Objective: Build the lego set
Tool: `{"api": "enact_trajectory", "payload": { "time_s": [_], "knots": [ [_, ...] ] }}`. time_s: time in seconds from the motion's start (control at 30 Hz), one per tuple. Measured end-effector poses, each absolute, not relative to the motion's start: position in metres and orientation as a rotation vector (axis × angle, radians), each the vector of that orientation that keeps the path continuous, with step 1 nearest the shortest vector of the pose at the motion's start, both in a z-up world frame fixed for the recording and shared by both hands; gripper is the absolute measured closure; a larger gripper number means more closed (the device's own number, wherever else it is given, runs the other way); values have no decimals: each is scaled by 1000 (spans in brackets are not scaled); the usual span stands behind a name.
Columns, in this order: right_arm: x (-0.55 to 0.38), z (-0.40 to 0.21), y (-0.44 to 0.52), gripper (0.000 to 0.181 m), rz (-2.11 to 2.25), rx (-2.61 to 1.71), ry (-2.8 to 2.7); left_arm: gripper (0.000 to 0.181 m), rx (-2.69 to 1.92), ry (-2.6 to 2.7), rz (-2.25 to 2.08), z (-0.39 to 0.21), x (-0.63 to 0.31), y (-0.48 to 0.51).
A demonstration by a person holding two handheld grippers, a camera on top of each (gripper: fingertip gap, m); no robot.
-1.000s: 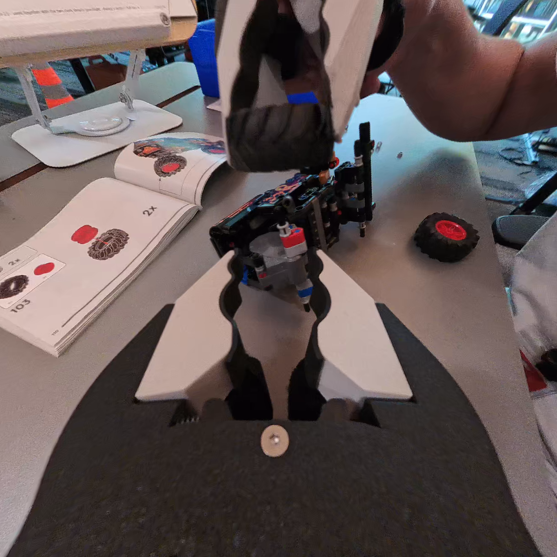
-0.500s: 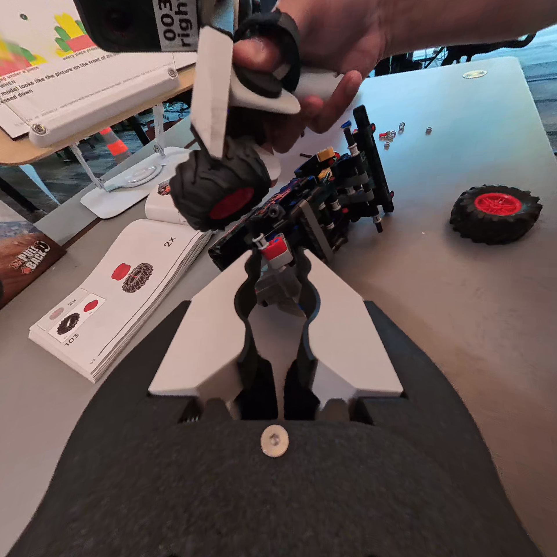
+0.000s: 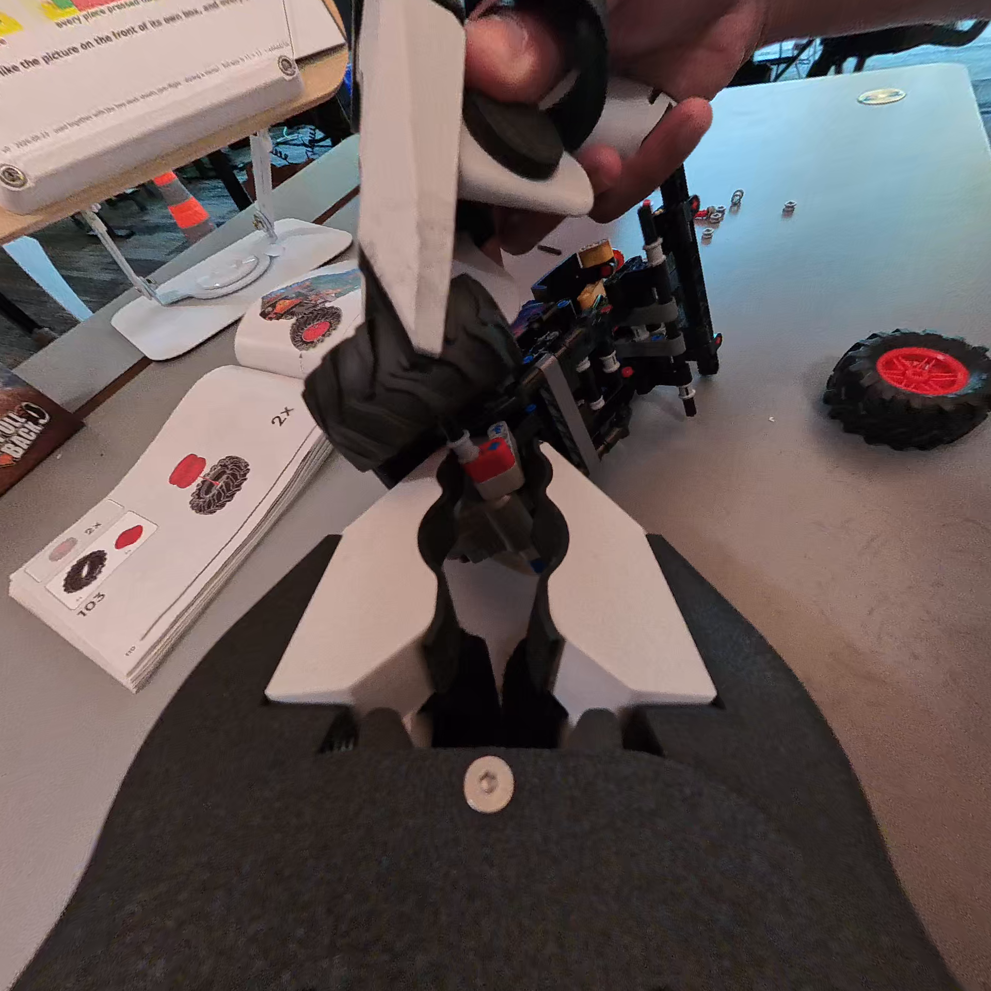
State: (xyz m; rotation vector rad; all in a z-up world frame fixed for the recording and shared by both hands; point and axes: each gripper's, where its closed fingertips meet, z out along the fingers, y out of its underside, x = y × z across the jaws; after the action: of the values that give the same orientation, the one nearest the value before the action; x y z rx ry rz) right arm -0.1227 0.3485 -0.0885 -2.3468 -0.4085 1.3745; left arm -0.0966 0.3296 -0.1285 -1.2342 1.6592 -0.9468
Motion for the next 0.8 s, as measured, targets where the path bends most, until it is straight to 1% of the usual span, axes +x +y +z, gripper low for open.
{"api": "enact_trajectory", "payload": {
  "time_s": [0.03, 0.27, 0.53, 0.8],
  "knots": [
    [-122, -89, 349, 122, 1360, -2355, -412, 161, -1241, 1660, -960, -128, -96, 330],
    [-121, -88, 349, 122, 1284, -2378, -451, 162, -1263, 1657, -994, -128, -96, 330],
    [-120, -89, 346, 122, 1013, -2369, -700, 163, -1265, 1668, -1009, -128, -96, 328],
    [-122, -91, 344, 122, 894, -2516, -707, 163, -1249, 1666, -966, -129, -96, 329]
  ]
}}
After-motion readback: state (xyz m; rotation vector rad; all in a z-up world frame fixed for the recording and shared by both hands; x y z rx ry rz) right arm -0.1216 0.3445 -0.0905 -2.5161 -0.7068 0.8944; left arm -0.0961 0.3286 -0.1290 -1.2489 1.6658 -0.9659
